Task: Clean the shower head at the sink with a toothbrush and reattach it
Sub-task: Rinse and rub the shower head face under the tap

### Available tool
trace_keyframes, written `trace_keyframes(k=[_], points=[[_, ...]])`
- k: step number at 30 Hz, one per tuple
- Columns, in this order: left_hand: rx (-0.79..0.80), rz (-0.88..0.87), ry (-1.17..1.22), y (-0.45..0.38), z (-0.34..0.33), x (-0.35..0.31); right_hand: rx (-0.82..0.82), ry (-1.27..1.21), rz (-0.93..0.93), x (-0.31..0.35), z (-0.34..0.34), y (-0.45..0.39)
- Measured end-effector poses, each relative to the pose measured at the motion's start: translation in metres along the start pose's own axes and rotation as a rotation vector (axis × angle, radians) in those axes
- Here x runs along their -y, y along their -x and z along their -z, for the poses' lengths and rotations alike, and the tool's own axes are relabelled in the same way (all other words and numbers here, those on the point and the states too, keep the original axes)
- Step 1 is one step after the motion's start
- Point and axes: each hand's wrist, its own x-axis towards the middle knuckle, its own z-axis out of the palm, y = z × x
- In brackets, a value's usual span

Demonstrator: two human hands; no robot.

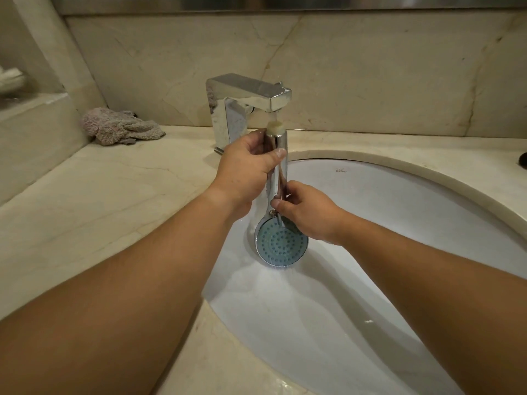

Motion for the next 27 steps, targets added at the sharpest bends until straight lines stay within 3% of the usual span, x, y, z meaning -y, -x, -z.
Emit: trace_keyframes(k=[12, 18, 22, 27], points=[[-0.045, 0.002, -0.047, 0.001, 0.001, -0.001, -0.257, 0.074, -0.068, 0.021, -0.029, 0.001], [-0.012, 0.010, -0.019, 0.004, -0.002, -0.004, -0.228, 0.103, -0.038, 0.018, -0.024, 0.001], [0.018, 0.046, 0.101, 0.007, 0.001, -0.012, -0.107, 0.107, -0.037, 0.022, -0.004, 0.000], [0.173, 0.125, 0.279, 0.013, 0.004, -0.019, 0.029, 0.214, 0.039, 0.020, 0.017, 0.008]])
